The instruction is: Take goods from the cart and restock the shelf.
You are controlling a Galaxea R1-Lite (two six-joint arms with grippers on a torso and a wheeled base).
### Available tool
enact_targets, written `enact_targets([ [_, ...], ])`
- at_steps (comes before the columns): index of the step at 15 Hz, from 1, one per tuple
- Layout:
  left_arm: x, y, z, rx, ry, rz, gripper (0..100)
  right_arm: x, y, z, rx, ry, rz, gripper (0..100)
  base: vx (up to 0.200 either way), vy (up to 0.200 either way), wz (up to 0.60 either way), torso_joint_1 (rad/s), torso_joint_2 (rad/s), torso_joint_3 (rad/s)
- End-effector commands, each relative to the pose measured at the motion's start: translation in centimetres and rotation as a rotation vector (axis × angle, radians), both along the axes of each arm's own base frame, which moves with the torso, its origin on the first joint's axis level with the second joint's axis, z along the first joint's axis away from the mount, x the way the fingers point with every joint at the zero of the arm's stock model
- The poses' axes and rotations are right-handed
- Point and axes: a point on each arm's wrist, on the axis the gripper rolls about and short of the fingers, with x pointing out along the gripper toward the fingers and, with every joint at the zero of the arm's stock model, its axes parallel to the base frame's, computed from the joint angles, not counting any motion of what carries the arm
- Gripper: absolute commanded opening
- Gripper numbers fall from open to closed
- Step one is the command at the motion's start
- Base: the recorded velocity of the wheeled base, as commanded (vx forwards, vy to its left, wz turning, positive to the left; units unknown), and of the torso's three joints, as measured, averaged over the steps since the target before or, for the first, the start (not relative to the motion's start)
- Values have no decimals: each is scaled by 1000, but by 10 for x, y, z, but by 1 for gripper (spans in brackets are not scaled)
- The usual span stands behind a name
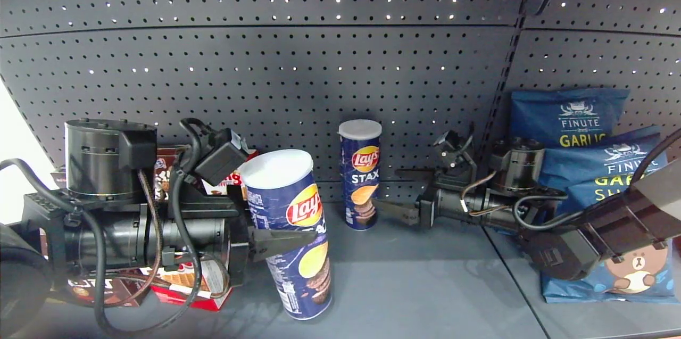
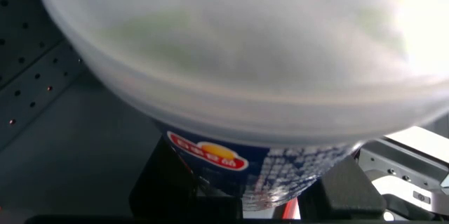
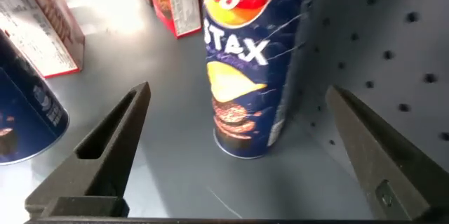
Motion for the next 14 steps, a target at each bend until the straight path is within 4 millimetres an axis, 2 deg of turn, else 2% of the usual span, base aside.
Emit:
enact_targets([
  [1, 0, 0, 0, 0, 1, 1, 0, 2, 3, -5, -4, 8, 6, 100, 0, 0, 0, 0, 0, 0],
  [14, 4, -1, -4, 4, 11, 1, 0, 33, 37, -42, -19, 42, 36, 100, 0, 0, 0, 0, 0, 0],
])
